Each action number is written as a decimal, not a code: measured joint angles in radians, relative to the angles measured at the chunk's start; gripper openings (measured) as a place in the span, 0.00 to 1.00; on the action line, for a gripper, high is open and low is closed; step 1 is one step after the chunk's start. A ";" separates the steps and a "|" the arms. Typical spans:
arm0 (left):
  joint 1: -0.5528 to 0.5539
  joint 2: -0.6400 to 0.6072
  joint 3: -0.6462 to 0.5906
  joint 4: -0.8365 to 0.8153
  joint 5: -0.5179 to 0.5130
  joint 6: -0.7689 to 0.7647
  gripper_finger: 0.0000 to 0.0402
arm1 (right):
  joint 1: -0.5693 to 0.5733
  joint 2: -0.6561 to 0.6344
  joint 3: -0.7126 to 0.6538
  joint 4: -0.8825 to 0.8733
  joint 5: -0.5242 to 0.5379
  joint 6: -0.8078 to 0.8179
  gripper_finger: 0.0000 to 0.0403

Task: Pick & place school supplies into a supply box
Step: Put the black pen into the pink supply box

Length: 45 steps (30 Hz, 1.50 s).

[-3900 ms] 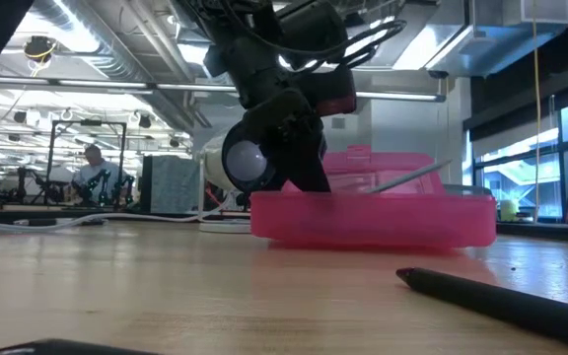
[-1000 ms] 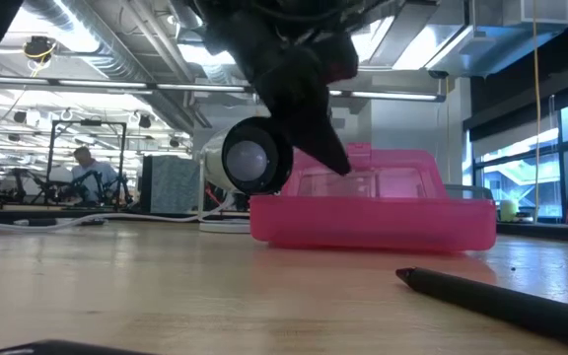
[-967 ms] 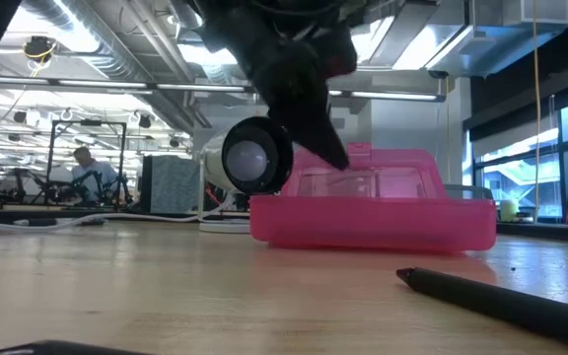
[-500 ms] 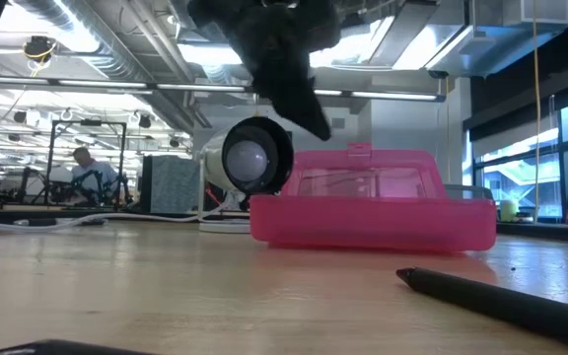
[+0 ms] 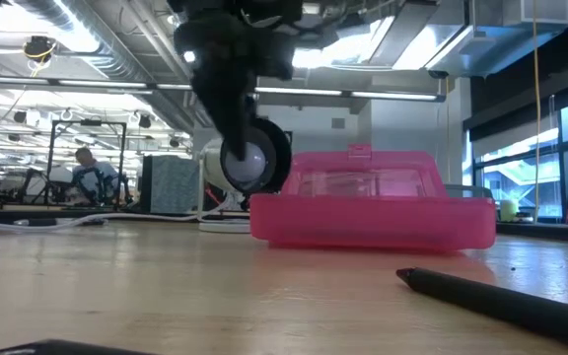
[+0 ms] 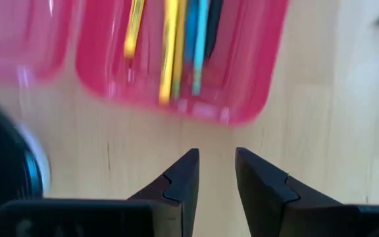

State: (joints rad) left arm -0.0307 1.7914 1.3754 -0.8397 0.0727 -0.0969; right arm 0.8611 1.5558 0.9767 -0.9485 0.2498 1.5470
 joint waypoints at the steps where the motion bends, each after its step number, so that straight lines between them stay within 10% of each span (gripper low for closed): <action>1: 0.000 -0.001 0.000 -0.029 -0.001 -0.019 0.23 | -0.011 0.000 0.017 -0.007 0.042 -0.035 0.10; 15: -0.070 -0.217 -0.184 -0.079 -0.128 -0.228 0.23 | -0.295 -0.002 0.174 0.040 0.212 -0.709 0.11; 26: -0.111 -0.455 -0.401 -0.107 -0.368 -0.581 0.23 | -0.555 -0.002 0.174 0.355 -0.021 -1.227 0.11; 45: 0.032 -0.498 -0.561 -0.114 -0.423 -0.713 0.23 | -0.747 0.206 0.161 0.514 -0.199 -1.425 0.12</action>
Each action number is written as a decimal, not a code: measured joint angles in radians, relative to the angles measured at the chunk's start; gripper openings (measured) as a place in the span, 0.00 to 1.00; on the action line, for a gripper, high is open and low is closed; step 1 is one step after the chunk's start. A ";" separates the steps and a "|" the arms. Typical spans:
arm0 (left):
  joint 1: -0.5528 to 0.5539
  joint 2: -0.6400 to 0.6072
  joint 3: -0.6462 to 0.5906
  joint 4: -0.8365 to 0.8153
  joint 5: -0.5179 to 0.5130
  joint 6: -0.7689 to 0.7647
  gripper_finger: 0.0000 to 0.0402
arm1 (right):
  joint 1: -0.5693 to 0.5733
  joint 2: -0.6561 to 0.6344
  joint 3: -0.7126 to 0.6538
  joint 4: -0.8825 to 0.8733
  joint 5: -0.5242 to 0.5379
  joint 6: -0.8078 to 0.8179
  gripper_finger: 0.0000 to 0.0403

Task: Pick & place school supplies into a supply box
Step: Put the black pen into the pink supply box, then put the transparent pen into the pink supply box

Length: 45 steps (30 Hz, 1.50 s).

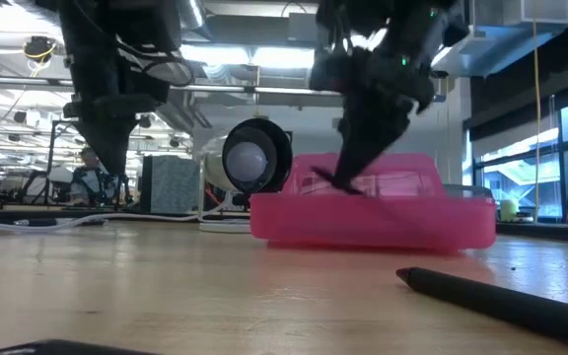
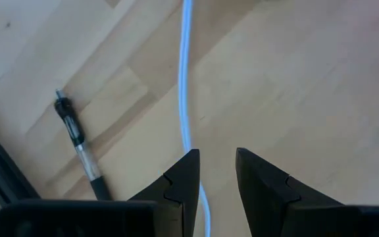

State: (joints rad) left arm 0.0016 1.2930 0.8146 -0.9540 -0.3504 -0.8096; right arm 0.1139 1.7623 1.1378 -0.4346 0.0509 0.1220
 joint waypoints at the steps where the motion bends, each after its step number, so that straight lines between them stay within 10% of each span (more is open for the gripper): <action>1: 0.011 0.000 0.000 -0.001 0.007 0.002 0.23 | -0.002 0.015 0.000 -0.002 -0.014 0.000 0.12; 45: 0.400 0.001 -0.155 0.139 -0.086 0.108 0.25 | -0.005 0.098 -0.001 0.058 -0.027 -0.050 0.32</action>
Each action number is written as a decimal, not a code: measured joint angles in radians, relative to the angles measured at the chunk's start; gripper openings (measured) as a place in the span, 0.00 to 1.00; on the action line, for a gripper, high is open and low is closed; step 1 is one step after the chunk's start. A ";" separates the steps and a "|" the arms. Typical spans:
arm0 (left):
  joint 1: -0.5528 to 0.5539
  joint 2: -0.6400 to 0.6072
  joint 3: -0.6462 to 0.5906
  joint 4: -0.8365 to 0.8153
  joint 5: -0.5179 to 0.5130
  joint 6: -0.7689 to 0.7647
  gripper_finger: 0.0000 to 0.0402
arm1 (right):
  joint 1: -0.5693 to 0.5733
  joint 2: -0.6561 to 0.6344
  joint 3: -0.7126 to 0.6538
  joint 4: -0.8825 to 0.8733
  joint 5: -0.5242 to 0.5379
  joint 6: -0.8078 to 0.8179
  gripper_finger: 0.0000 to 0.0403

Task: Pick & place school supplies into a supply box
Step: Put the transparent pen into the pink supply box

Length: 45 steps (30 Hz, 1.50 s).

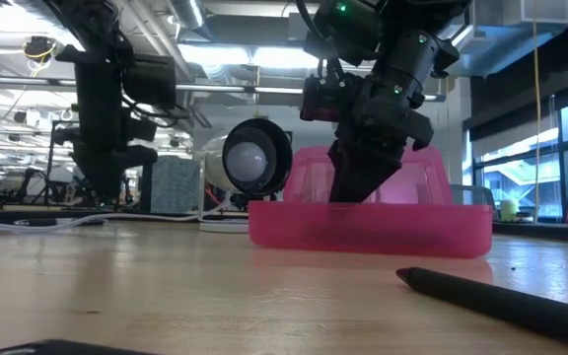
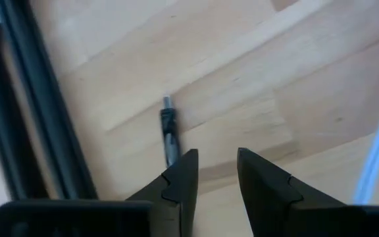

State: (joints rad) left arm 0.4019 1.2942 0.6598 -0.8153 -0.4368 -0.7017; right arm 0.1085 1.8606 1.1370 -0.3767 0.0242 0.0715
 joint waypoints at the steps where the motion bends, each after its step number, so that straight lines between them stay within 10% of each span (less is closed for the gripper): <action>1: 0.007 0.000 0.000 0.002 0.019 0.000 0.27 | 0.000 0.000 0.000 0.000 0.000 0.000 0.32; 14: 0.068 0.000 0.000 0.005 0.033 0.010 0.52 | 0.000 0.000 0.000 -0.002 0.000 -0.002 0.32; 45: 0.231 0.225 0.006 0.051 0.076 -0.013 0.53 | 0.000 -0.001 0.000 -0.019 0.000 -0.002 0.32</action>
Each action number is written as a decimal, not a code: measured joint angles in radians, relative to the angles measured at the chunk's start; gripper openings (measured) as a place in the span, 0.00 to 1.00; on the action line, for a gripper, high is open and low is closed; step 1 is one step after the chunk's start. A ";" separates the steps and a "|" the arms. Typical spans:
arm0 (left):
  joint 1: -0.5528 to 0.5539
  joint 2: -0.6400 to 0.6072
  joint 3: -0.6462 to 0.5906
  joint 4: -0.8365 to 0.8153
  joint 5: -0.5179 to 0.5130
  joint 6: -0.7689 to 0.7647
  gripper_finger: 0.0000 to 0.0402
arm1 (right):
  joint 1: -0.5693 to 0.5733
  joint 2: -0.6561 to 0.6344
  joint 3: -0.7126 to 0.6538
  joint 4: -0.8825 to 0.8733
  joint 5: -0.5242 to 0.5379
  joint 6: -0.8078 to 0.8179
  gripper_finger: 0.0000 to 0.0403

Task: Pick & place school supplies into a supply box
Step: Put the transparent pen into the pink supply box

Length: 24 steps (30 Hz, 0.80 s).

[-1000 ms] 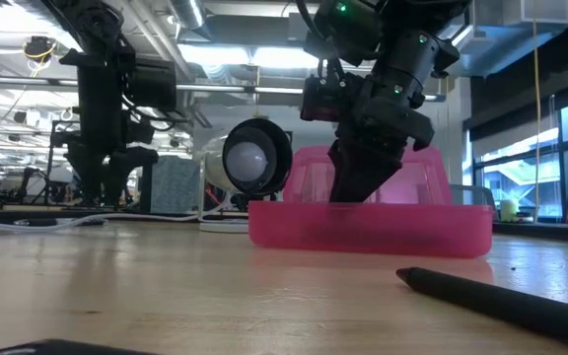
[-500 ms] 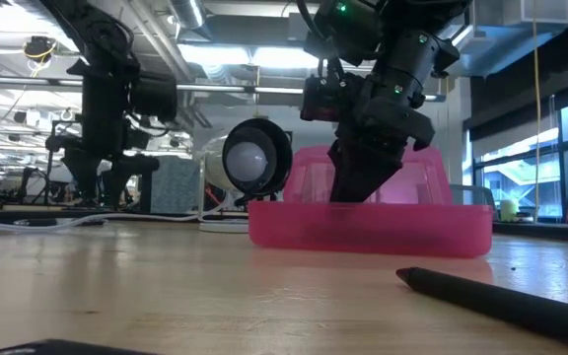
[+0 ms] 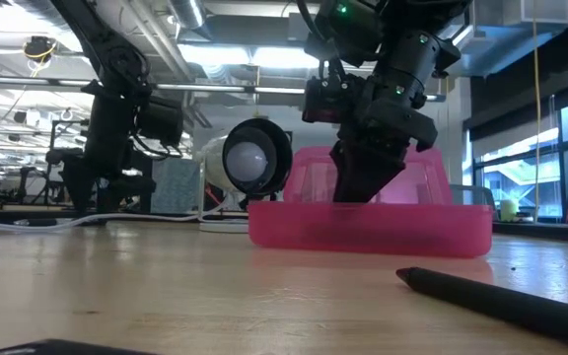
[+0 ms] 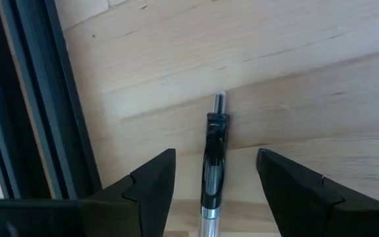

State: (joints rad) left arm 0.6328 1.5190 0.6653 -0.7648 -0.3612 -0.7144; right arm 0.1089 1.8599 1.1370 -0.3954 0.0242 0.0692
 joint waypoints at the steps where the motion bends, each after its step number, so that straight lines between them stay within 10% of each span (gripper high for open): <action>1: -0.001 0.003 0.001 -0.001 0.000 0.002 0.53 | 0.000 0.000 0.000 0.000 0.000 0.000 0.32; 24: 0.019 -0.001 -0.002 0.022 0.122 0.046 0.29 | 0.023 0.000 0.000 -0.025 0.000 0.003 0.32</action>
State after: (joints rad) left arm 0.6518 1.5177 0.6629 -0.7426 -0.2389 -0.6688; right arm 0.1319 1.8595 1.1374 -0.4204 0.0242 0.0719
